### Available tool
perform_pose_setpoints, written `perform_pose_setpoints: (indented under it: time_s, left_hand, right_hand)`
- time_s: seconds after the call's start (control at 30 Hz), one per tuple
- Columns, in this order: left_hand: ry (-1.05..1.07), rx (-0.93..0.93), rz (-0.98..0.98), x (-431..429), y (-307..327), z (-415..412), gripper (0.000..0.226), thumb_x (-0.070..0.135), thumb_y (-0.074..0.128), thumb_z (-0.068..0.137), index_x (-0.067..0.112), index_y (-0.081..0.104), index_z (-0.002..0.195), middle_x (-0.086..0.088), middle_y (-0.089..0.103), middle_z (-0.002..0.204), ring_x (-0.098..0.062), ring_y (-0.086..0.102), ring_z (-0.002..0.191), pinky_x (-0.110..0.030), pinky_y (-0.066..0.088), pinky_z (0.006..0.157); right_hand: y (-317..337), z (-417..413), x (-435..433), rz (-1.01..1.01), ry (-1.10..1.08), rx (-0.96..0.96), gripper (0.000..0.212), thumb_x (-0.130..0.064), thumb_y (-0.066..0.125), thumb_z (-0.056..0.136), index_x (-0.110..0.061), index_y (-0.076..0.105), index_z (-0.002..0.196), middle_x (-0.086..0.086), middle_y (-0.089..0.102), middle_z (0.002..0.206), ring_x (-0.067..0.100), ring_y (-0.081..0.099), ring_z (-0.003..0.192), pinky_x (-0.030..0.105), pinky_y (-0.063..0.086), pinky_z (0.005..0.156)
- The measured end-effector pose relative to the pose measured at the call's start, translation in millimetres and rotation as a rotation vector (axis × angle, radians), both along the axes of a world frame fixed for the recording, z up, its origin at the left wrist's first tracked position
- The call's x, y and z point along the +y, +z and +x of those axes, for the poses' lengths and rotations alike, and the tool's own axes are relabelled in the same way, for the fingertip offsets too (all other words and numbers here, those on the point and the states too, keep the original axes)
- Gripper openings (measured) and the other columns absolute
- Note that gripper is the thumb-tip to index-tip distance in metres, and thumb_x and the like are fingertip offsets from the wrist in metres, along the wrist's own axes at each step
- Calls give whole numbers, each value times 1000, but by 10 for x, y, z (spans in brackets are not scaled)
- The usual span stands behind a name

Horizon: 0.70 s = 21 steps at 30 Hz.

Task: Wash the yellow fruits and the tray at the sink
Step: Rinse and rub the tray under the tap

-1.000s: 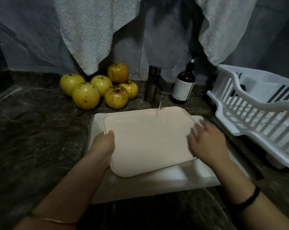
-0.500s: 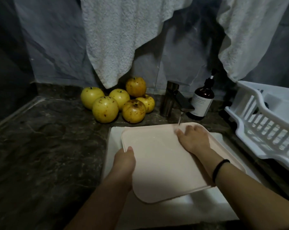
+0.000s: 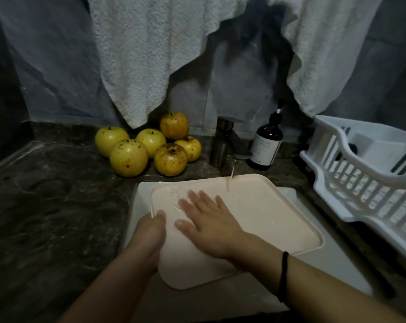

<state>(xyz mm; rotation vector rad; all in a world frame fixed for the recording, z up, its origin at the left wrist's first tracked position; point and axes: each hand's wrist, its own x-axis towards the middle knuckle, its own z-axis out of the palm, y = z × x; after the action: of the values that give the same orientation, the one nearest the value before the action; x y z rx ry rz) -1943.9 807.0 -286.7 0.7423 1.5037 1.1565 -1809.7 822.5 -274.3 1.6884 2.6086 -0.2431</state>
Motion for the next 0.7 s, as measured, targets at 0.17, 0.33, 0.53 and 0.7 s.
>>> perform_pose_setpoints:
  time_s: [0.17, 0.33, 0.53, 0.7]
  left_hand:
    - [11, -64, -24, -17, 12, 20, 38, 19, 40, 103, -2, 50, 133, -18, 60, 110, -31, 57, 89, -35, 45, 83]
    - [16, -69, -6, -15, -6, 37, 40, 23, 38, 103, -1, 46, 135, -13, 55, 103, -27, 54, 81, -33, 41, 78]
    - [3, -47, -3, -18, -26, 41, 40, 25, 36, 104, 2, 48, 134, -12, 57, 108, -28, 55, 92, -33, 42, 80]
    - [12, -31, 8, -35, -3, 27, 39, 27, 36, 103, 6, 48, 134, -15, 59, 117, -31, 58, 100, -36, 45, 84]
  right_hand:
    - [26, 367, 28, -37, -91, -24, 61, -65, 17, 93, -44, 6, 149, -13, -9, 159, 14, -13, 147, 44, -8, 118]
    - [-56, 803, 424, 52, -348, 39, 59, -59, 17, 97, -35, 21, 150, -4, 8, 161, 18, 4, 148, 43, 3, 119]
    - [-61, 952, 771, 315, -671, 85, 51, -43, 33, 98, -8, 51, 131, 15, 45, 134, 31, 42, 123, 38, 35, 102]
    - [-42, 627, 790, 376, -702, 67, 38, -26, 40, 96, -5, 48, 128, 17, 44, 133, 34, 39, 122, 39, 33, 100]
